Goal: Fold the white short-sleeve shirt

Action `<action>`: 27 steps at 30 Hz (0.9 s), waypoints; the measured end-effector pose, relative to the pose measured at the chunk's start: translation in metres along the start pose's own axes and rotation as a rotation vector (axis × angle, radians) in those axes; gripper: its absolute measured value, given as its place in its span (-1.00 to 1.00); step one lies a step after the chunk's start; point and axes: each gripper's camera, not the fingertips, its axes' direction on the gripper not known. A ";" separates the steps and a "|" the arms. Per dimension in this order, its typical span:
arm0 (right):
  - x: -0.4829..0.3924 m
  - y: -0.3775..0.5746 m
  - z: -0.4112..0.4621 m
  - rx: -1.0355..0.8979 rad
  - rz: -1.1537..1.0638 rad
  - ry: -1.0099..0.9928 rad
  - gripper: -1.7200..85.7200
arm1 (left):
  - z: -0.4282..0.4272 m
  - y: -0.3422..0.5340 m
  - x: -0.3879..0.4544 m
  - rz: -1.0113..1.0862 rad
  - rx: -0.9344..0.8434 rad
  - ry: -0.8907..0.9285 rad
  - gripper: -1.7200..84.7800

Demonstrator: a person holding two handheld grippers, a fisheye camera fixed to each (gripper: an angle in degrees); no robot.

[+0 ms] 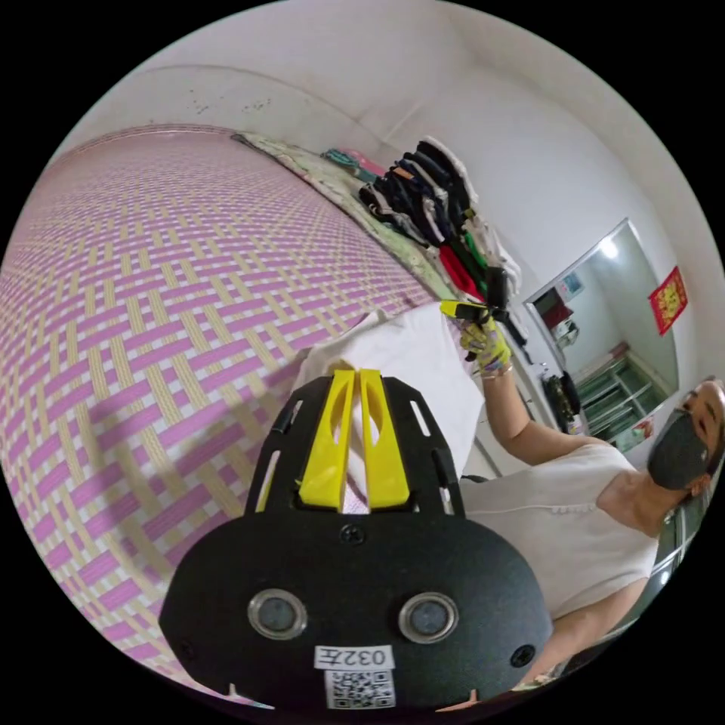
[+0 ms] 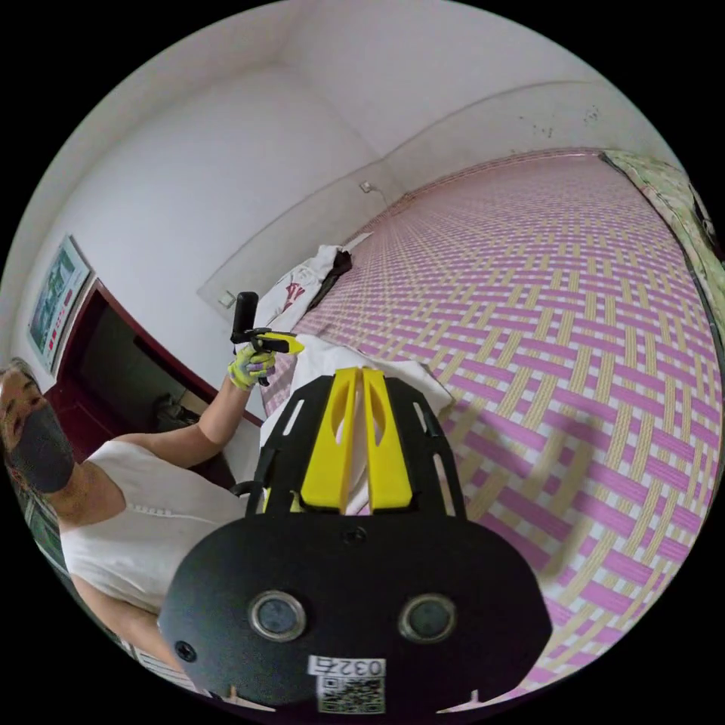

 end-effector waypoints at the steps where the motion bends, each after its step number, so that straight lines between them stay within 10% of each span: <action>1: -0.004 -0.006 -0.006 0.010 -0.024 -0.010 -0.98 | -0.008 -0.002 0.000 0.003 0.024 0.058 -0.99; 13: 0.047 -0.045 0.027 -0.152 0.092 0.083 -0.86 | 0.000 -0.017 -0.059 -0.288 -0.010 0.037 -0.96; 18: 0.021 0.014 -0.050 0.012 0.008 -0.017 -0.81 | -0.029 -0.023 0.006 -0.194 0.052 -0.289 -0.93; 27: 0.000 0.093 -0.043 -0.150 -0.068 -0.123 -0.74 | 0.121 -0.156 0.103 0.085 -0.183 -0.179 -0.98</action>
